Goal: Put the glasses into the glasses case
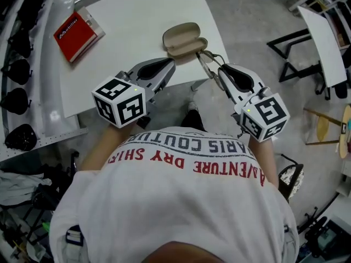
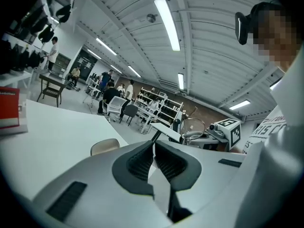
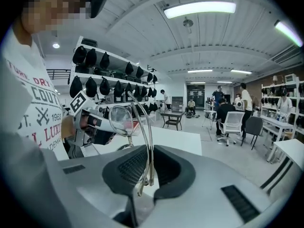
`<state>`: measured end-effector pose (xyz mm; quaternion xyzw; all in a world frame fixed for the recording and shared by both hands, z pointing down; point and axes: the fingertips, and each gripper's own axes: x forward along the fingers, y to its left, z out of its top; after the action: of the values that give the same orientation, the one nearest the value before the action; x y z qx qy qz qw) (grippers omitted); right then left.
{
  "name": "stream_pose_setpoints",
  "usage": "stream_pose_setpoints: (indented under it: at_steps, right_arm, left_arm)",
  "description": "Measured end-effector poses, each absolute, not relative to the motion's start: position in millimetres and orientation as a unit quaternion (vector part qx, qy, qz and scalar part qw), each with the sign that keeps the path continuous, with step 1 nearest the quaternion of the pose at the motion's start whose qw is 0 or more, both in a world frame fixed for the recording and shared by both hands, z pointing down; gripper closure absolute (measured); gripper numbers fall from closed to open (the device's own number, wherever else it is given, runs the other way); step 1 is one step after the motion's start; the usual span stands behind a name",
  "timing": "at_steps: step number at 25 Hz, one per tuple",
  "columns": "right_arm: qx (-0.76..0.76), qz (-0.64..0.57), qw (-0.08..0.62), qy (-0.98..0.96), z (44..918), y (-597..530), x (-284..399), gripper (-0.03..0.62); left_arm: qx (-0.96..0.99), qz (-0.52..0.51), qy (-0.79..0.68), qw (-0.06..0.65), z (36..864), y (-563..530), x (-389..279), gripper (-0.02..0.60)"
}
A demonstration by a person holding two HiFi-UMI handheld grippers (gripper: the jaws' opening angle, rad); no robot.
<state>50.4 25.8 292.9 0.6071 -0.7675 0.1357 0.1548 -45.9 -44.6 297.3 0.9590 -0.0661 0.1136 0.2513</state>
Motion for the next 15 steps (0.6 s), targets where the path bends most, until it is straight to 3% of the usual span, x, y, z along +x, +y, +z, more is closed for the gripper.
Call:
stream_pose_setpoints:
  at_steps: [15]
  right_arm:
    - [0.518,0.115,0.226,-0.817,320,-58,102,0.543]
  left_arm:
    - [0.942,0.106,-0.161,0.273,313,-97,-12,0.545]
